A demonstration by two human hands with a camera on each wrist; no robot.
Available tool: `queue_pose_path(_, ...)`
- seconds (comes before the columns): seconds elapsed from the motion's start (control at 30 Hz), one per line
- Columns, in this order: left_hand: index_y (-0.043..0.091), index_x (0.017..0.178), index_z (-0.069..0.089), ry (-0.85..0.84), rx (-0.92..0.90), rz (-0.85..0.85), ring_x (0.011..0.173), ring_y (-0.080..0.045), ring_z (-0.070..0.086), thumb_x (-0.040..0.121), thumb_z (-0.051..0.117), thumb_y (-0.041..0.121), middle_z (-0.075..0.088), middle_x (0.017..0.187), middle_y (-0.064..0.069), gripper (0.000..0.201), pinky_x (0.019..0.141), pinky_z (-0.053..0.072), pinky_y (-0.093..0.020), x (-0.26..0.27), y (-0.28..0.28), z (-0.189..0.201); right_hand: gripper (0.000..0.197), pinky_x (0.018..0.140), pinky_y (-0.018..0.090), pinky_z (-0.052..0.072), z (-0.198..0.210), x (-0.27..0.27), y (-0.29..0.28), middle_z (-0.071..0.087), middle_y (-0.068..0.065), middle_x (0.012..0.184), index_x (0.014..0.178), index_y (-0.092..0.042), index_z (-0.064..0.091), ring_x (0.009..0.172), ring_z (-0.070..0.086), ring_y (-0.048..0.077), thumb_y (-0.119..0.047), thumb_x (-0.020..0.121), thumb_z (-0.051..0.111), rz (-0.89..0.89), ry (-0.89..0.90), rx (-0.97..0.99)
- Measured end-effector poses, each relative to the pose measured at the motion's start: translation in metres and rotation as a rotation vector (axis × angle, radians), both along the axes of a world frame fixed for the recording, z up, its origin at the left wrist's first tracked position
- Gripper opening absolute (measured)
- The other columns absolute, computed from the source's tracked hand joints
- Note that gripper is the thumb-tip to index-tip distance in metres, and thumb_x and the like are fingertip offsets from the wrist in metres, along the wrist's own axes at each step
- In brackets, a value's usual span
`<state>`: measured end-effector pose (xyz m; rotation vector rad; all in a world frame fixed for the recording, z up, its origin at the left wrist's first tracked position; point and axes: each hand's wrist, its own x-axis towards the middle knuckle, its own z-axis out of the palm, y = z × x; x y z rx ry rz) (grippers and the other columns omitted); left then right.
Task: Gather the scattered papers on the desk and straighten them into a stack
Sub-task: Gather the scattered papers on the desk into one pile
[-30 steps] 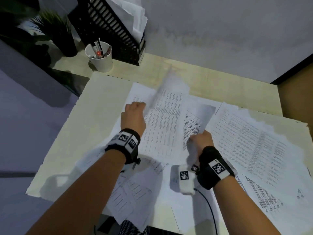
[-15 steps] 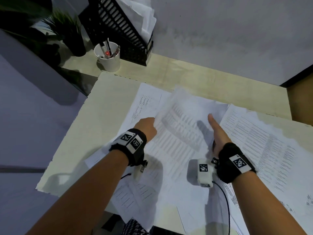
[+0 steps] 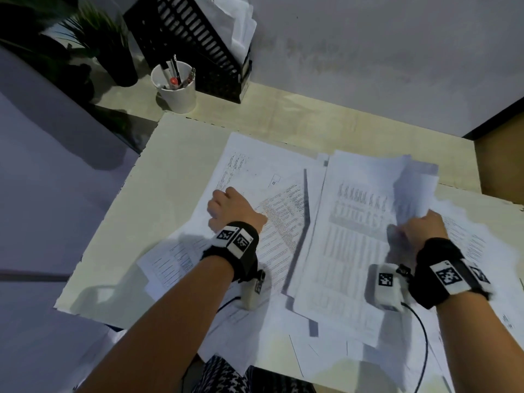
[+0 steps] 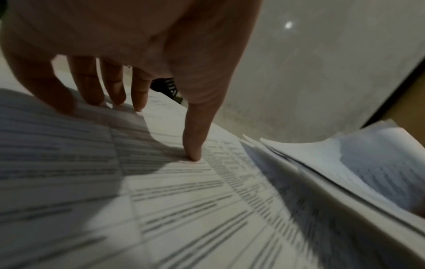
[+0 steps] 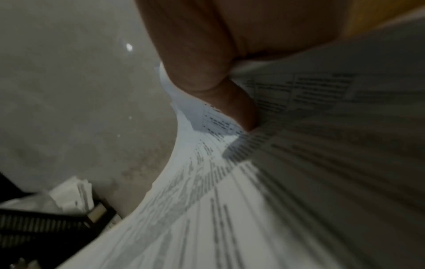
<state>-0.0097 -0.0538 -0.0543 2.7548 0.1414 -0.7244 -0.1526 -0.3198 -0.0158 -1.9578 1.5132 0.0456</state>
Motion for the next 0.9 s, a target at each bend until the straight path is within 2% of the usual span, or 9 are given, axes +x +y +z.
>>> queue_pose_path(0.13, 0.009, 0.127, 0.034, 0.018, -0.047, -0.090, 0.120, -0.032, 0.045, 0.064, 0.081, 0.042, 0.046, 0.125, -0.010, 0.085, 0.093, 0.045, -0.041, 0.000, 0.000, -0.004, 0.004, 0.074, 0.035, 0.035, -0.009, -0.011, 0.002, 0.051, 0.022, 0.092, 0.091, 0.003, 0.049, 0.085, 0.049, 0.033, -0.001, 0.091, 0.050, 0.037, 0.160, 0.018)
queue_pose_path(0.23, 0.016, 0.107, 0.051, 0.050, -0.013, -0.218, 0.095, -0.024, 0.063, 0.069, 0.075, 0.042, 0.066, 0.103, -0.002, 0.052, 0.086, 0.047, -0.037, -0.002, 0.000, -0.001, 0.025, 0.072, 0.036, 0.036, -0.022, -0.018, 0.004, 0.050, 0.022, 0.089, 0.072, 0.004, 0.046, 0.082, 0.047, 0.031, -0.008, 0.094, 0.050, 0.021, 0.161, 0.048)
queue_pose_path(0.3, 0.012, 0.099, 0.062, 0.059, -0.130, -0.243, 0.083, -0.023, 0.067, 0.076, 0.071, 0.030, 0.071, 0.096, -0.005, 0.031, 0.077, 0.056, -0.035, -0.007, -0.001, 0.001, 0.032, 0.074, 0.040, 0.039, -0.026, -0.020, 0.005, 0.050, 0.023, 0.089, 0.064, 0.002, 0.046, 0.082, 0.048, 0.032, -0.008, 0.094, 0.049, -0.030, 0.146, 0.055)
queue_pose_path(0.4, 0.010, 0.106, 0.066, 0.076, -0.343, -0.168, 0.085, -0.026, 0.068, 0.081, 0.065, 0.016, 0.071, 0.099, -0.009, 0.025, 0.072, 0.057, -0.035, -0.012, 0.001, 0.003, 0.028, 0.074, 0.036, 0.038, -0.029, -0.022, 0.006, 0.059, 0.030, 0.102, 0.102, 0.015, 0.058, 0.092, 0.057, 0.038, -0.010, 0.094, 0.049, -0.106, 0.043, 0.036)
queue_pose_path(0.5, 0.007, 0.107, 0.064, 0.062, -0.400, -0.068, 0.080, -0.026, 0.061, 0.084, 0.062, 0.016, 0.070, 0.104, -0.012, 0.025, 0.059, 0.046, -0.026, -0.008, 0.008, 0.005, 0.030, 0.076, 0.033, 0.036, -0.024, -0.022, 0.007, 0.058, 0.028, 0.104, 0.116, 0.016, 0.052, 0.087, 0.050, 0.030, -0.004, 0.093, 0.049, -0.124, -0.015, 0.051)
queue_pose_path(0.6, 0.005, 0.114, 0.062, 0.026, -0.376, 0.030, 0.095, -0.032, 0.064, 0.090, 0.056, 0.019, 0.068, 0.113, -0.014, 0.028, 0.067, 0.043, -0.029, -0.001, 0.018, 0.009, 0.026, 0.072, 0.032, 0.039, -0.011, -0.019, 0.016, 0.051, 0.020, 0.098, 0.114, 0.010, 0.049, 0.087, 0.048, 0.029, 0.002, 0.089, 0.052, -0.131, -0.019, 0.129)
queue_pose_path(0.73, 0.003, 0.130, 0.052, 0.130, -0.411, -0.133, 0.115, -0.031, 0.057, 0.098, 0.047, 0.022, 0.059, 0.131, -0.013, 0.038, 0.088, 0.044, -0.031, -0.012, 0.017, 0.020, 0.020, 0.045, 0.021, 0.042, -0.009, -0.010, 0.039, 0.056, 0.018, 0.085, 0.096, 0.004, 0.053, 0.066, 0.052, 0.024, 0.004, 0.077, 0.060, -0.051, -0.014, 0.229)
queue_pose_path(0.83, 0.007, 0.134, 0.048, 0.244, -0.492, -0.215, 0.105, -0.025, 0.055, 0.101, 0.037, 0.036, 0.058, 0.132, -0.012, 0.045, 0.090, 0.042, -0.033, -0.026, 0.010, 0.026, 0.020, 0.062, 0.030, 0.053, -0.020, -0.002, 0.059, 0.062, 0.014, 0.082, 0.089, -0.001, 0.059, 0.069, 0.059, 0.025, -0.002, 0.072, 0.070, -0.080, -0.110, 0.236)
queue_pose_path(0.9, 0.018, 0.141, 0.042, 0.306, -0.599, -0.156, 0.117, -0.024, 0.053, 0.097, 0.035, 0.053, 0.053, 0.139, -0.005, 0.057, 0.097, 0.039, -0.035, -0.033, 0.006, 0.025, 0.040, 0.077, 0.036, 0.056, -0.027, 0.003, 0.068, 0.064, 0.012, 0.096, 0.104, -0.004, 0.057, 0.085, 0.063, 0.026, -0.012, 0.070, 0.077, -0.110, -0.188, 0.237)
